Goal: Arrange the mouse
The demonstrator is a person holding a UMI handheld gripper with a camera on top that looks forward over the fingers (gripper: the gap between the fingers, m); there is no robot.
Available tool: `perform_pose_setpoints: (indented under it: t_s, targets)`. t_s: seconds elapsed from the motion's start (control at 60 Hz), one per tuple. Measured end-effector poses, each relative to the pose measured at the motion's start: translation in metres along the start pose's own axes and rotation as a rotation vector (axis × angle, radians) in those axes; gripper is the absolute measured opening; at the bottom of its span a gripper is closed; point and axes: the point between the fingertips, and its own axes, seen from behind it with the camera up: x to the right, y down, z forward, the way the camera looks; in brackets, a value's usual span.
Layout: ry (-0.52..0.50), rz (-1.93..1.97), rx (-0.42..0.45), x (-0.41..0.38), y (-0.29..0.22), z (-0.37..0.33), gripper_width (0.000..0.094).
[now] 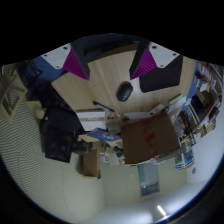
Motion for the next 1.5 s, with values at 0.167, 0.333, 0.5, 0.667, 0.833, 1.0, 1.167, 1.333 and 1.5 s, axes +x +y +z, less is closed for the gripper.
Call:
perform_pose_setpoints:
  t_s: [0.167,0.333,0.5,0.667,0.833,1.0,1.167,1.333,1.5]
  targets:
    - [-0.121,-0.092,0.013,-0.041,0.011,0.072,0.0810]
    - [-0.206,-0.146,-0.036,-0.066,0.035,0.128,0.0809]
    - [-0.240,-0.229,-0.051,-0.078,0.047,0.182,0.0807]
    - [-0.226,-0.258,-0.025,-0.083,0.023,0.220,0.0777]
    - [-0.259,-0.296,0.000,-0.096,0.005,0.244,0.0685]
    - [-0.271,-0.315,0.006,-0.101,0.004,0.248,0.0485]
    - [-0.252,-0.243,-0.086,-0.099,0.004,0.246,0.0362]
    - [-0.198,-0.192,0.008,-0.107,-0.059,0.195,0.0340]
    - [-0.253,-0.211,0.163,-0.195,-0.094,0.122,0.0335]
